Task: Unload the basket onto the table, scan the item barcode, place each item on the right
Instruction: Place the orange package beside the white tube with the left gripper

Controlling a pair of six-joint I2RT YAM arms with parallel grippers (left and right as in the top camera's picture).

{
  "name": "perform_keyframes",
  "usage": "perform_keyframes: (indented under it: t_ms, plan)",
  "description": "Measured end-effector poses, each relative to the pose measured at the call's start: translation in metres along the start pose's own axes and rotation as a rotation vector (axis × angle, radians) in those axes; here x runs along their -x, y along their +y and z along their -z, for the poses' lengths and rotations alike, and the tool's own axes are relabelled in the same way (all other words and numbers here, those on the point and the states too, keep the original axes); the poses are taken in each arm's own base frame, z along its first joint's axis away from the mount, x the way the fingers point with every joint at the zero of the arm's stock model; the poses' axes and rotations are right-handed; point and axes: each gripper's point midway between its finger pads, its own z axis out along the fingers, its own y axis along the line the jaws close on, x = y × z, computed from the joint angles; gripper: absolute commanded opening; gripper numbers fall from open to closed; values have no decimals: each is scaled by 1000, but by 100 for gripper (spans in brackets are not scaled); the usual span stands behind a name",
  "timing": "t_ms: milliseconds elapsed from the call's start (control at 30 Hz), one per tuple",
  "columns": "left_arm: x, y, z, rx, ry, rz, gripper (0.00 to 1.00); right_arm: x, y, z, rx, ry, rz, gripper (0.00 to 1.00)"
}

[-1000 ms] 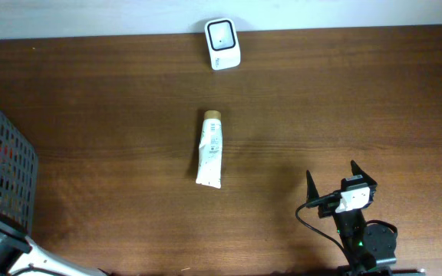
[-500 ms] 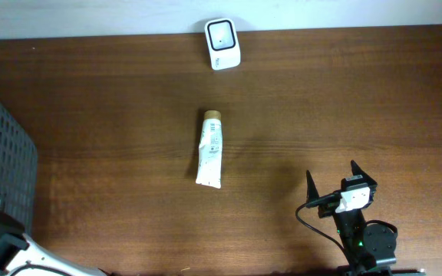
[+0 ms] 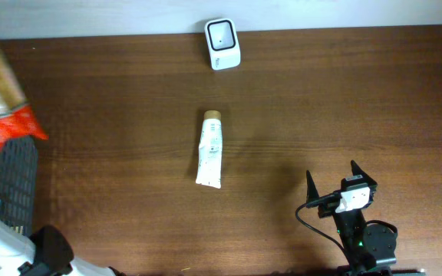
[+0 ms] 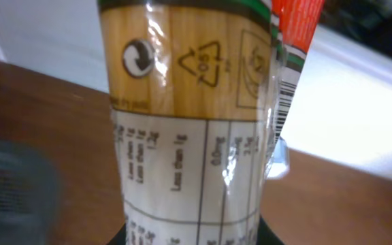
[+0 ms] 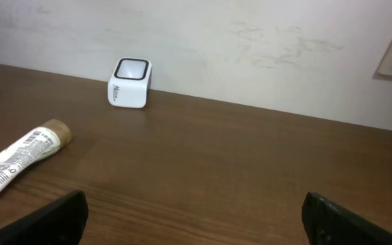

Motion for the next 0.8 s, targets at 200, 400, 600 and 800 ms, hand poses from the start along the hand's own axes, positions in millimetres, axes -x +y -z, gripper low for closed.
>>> perform_keyframes:
  t_ms: [200, 400, 600, 800]
  plan:
    - [-103, -41, -74, -25, 403, -46, 0, 0, 0, 0, 0, 0, 0, 99]
    - [-232, -33, -167, -1, 705, -44, 0, 0, 0, 0, 0, 0, 0, 99]
    - [-334, -42, -215, 45, 793, -60, 0, 0, 0, 0, 0, 0, 0, 99]
    - [-389, -70, -237, 27, 763, -109, 68, 0, 0, 0, 0, 0, 0, 99]
